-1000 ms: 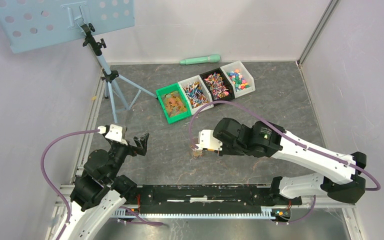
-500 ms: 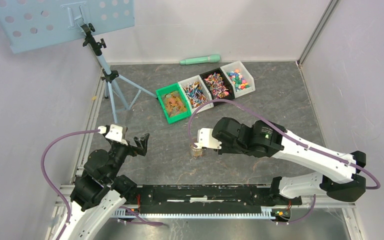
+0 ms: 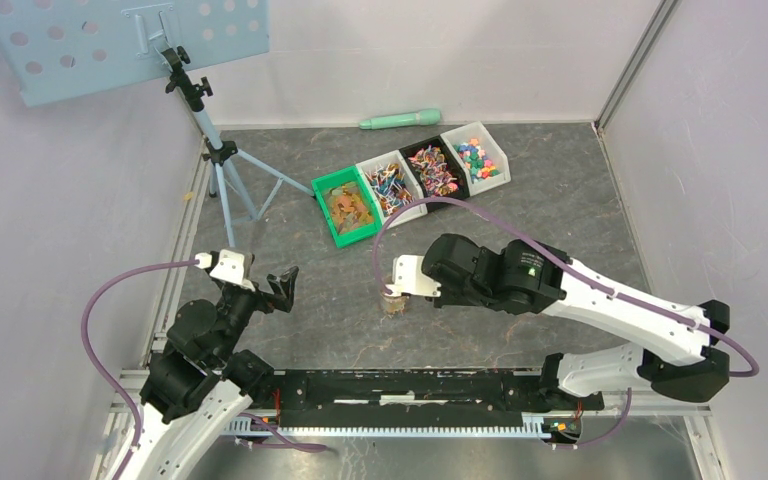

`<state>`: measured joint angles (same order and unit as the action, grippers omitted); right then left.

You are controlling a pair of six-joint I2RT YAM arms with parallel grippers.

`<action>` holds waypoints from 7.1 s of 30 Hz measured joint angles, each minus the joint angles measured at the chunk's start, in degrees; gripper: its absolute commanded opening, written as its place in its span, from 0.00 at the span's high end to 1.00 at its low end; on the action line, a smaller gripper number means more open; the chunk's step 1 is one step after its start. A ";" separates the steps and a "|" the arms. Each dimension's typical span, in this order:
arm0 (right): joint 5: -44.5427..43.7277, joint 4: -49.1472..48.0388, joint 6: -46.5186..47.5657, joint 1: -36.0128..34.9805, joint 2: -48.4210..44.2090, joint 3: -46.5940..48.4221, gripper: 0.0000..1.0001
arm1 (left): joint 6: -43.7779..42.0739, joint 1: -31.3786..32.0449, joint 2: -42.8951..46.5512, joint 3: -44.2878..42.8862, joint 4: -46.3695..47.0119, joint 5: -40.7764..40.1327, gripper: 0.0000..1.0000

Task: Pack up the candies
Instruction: Place the fake candies in the packing bottle, then place the spatula at the center of the board, then pick up the bottle lid at the center of the board.

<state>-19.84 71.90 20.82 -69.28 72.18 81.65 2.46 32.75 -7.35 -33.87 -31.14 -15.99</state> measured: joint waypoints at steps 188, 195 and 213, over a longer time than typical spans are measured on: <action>43.32 -58.01 -36.06 52.81 -19.56 -50.45 1.00 | -2.25 0.00 -10.19 0.09 3.69 8.33 0.00; 51.12 -64.65 -46.58 48.30 -26.45 -50.51 1.00 | -2.64 0.00 -9.40 0.85 14.88 18.49 0.00; 52.35 -105.50 -77.40 30.62 -24.61 -59.87 1.00 | -4.83 0.00 -25.07 5.62 42.47 52.19 0.00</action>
<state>32.51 -33.61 -56.58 -38.65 47.57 21.78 -2.37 32.75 -32.42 -28.25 11.33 36.21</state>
